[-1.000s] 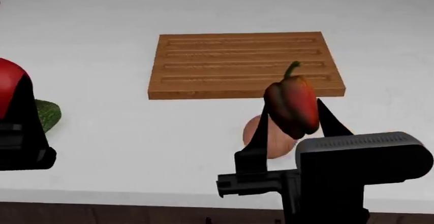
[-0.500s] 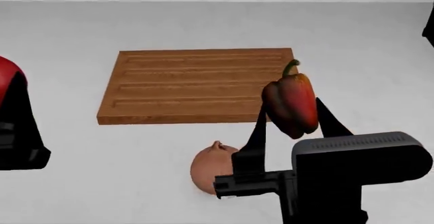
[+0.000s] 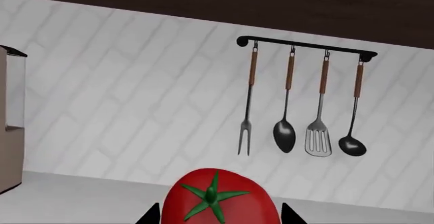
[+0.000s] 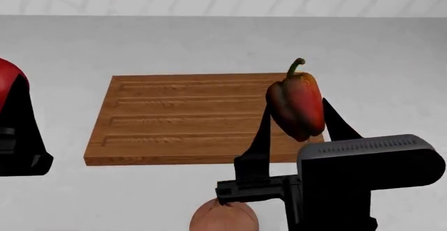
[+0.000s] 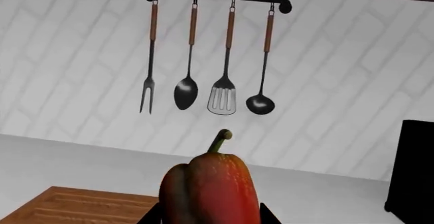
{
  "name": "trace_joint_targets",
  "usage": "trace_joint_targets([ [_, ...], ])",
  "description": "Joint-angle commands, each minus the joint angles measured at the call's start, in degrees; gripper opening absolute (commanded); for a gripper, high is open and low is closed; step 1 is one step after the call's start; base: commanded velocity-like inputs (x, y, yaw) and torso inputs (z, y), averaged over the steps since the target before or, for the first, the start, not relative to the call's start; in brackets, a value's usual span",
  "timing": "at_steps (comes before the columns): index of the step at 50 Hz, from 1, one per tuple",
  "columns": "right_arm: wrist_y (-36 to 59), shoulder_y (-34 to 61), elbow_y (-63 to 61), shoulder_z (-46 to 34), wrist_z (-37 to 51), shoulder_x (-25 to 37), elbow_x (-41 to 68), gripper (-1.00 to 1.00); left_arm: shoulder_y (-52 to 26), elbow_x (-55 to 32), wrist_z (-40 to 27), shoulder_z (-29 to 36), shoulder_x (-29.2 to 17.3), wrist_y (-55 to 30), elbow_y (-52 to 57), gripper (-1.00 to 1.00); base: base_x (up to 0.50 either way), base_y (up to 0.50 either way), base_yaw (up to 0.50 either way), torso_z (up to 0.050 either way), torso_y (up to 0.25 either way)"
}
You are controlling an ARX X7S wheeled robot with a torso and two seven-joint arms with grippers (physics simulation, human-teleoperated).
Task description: Place the avocado, onion, tomato and bell pepper on the cutting board.
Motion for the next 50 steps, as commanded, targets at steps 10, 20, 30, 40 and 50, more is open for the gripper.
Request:
trace_joint_targets([
  [10,20.8,30.9,21.1,-0.5,-2.2,0.4,2.1,-1.0,-26.4,-0.5,-0.4,8.6,4.6,-7.3,-25.4,-1.0,0.0,0.0,0.0,0.002,0.001],
  [20,-0.4,46.5,69.2,-9.7,-11.2,-5.1,-4.2,-1.0,-34.6,4.7,6.0,14.2,10.5,-0.2,-52.4,-1.0,0.0,0.0,0.0,0.0,0.0],
  [30,-26.9,57.8,122.3,-11.9,-20.5,-13.8,-12.7,-1.0,-53.7,9.0,17.1,21.8,18.9,27.0,-110.3,-1.0,0.0,0.0,0.0,0.0,0.0],
  [40,-24.5,54.5,122.3,-6.8,-22.2,-15.7,-18.9,-1.0,-56.0,-1.6,15.4,30.5,17.6,31.0,-114.3,-1.0,0.0,0.0,0.0,0.0,0.001],
  [50,-25.1,54.3,122.3,-5.4,-22.1,-16.0,-20.1,-1.0,-55.7,-1.9,15.1,31.2,17.5,31.3,-114.1,-1.0,0.0,0.0,0.0,0.0,0.001],
])
